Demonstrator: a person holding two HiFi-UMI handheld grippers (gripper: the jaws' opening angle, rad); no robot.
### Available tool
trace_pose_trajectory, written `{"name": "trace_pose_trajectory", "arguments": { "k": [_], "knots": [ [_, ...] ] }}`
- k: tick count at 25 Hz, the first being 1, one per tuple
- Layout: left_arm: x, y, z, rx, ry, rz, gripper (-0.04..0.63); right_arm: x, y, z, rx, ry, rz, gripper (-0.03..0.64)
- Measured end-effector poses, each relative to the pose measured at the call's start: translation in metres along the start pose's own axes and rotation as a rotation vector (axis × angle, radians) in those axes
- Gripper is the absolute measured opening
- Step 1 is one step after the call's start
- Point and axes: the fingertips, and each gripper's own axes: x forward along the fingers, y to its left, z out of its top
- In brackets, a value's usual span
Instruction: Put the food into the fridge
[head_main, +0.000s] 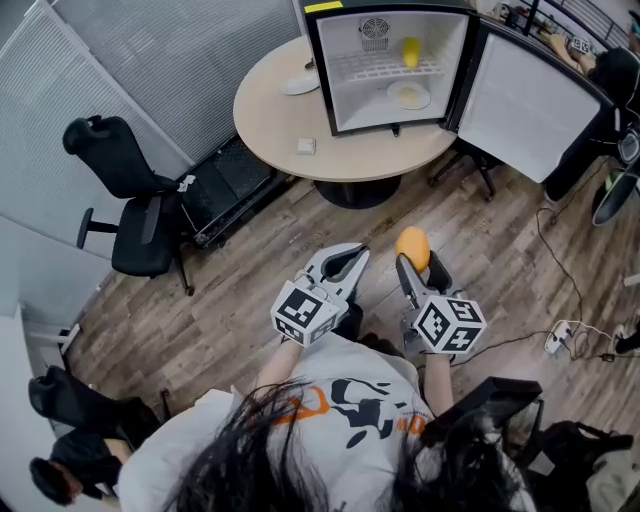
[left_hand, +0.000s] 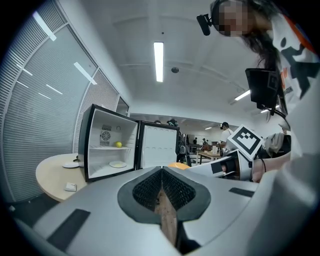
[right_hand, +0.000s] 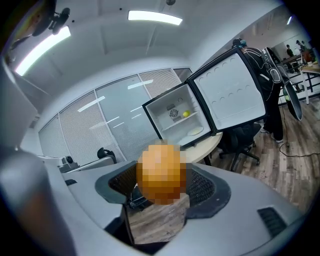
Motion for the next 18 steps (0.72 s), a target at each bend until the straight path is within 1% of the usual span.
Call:
{"name": "trace_pose_trajectory", "arguments": {
  "k": [6, 10, 14, 18],
  "knots": [
    [0.004, 0.020, -0.002, -0.011, 0.002, 0.021, 0.011, 0.017, 0.001, 0.001, 0.001, 0.022, 0.012, 0.304],
    [0.014, 0.037, -0.005, -0.028, -0.002, 0.023, 0.011, 0.034, -0.005, 0.007, -0.002, 0.031, 0.004, 0.304],
    [0.029, 0.063, -0.005, -0.044, -0.002, 0.025, 0.011, 0.060, -0.010, 0.017, -0.004, 0.045, -0.003, 0.304],
    [0.049, 0.098, 0.000, -0.055, -0.009, 0.024, 0.011, 0.094, -0.014, 0.028, 0.001, 0.066, -0.009, 0.304]
  ]
}}
